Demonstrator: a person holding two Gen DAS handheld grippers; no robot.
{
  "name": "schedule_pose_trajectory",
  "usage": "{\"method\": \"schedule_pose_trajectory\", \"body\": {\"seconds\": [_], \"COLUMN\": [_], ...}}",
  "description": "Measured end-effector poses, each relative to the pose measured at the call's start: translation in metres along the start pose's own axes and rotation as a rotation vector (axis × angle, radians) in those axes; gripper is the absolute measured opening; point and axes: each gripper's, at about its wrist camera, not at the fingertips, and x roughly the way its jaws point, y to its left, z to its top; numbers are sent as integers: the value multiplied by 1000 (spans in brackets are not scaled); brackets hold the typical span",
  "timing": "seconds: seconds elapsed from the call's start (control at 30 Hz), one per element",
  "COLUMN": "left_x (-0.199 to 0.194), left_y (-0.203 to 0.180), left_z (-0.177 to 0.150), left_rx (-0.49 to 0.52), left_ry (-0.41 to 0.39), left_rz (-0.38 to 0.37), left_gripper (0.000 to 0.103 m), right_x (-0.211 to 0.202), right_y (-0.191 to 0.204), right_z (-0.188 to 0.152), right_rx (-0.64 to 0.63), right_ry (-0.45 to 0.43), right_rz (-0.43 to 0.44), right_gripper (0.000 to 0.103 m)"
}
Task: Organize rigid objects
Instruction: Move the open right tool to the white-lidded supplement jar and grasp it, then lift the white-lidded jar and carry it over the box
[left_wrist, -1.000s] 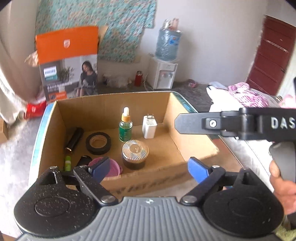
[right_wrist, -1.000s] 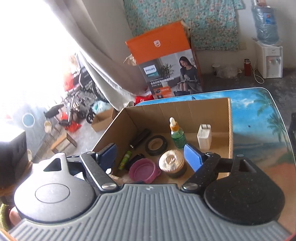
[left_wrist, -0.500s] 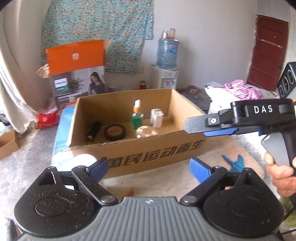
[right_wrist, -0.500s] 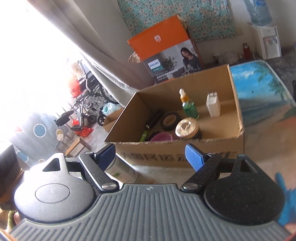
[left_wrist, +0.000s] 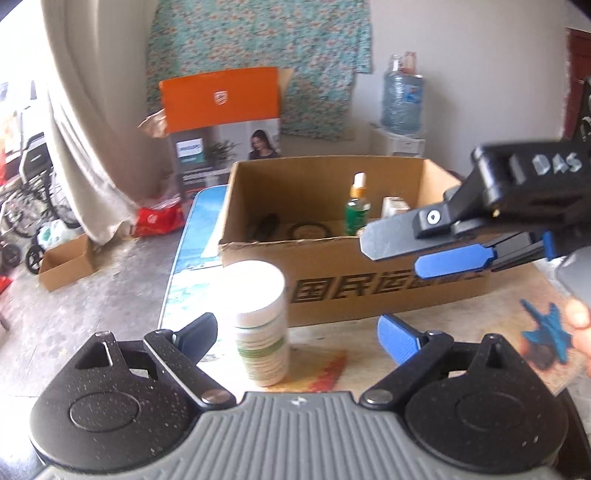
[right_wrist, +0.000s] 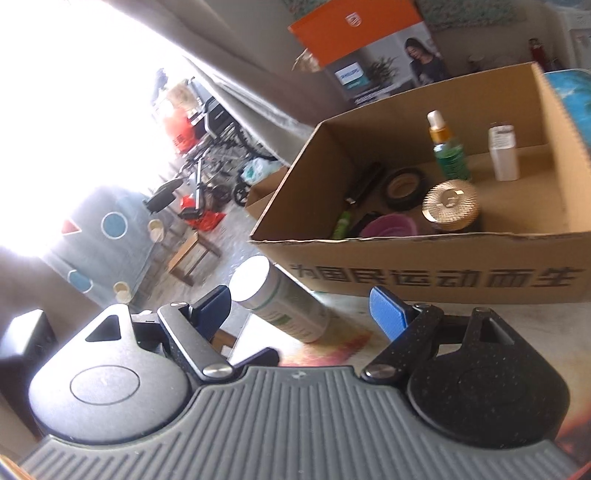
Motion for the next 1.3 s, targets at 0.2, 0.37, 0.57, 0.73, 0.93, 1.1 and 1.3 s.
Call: {"method": "schedule_pose_trajectory", "body": {"seconds": [0.2,0.37,0.57,0.73,0.93,1.1,1.3], "left_x": [25,42,51,55,54,53,46], "left_y": [14,24,29,32,30,29,23], "left_z": [0,3,2,3,5,6,6], "left_rx": [-40,-82,-94,-110,-122,-143,-142], "left_ry": [23,63,95,112,120,134,136], "left_rz": [35,48,47,44,54,43,39], "left_gripper": [89,76,62,54,54,54,54], "right_x": [33,63,92,102,106,104,97], "right_y": [10,14,12,10,11,11,11], "right_z": [13,18,20,20,22,21,18], "right_rx": [3,10,29,38,42,44,44], "right_ry": [36,67,114,140,146,147,142], "right_rz": [46,56,57,72,89,86,83], "right_gripper": [80,73,61,52,49,48,48]}}
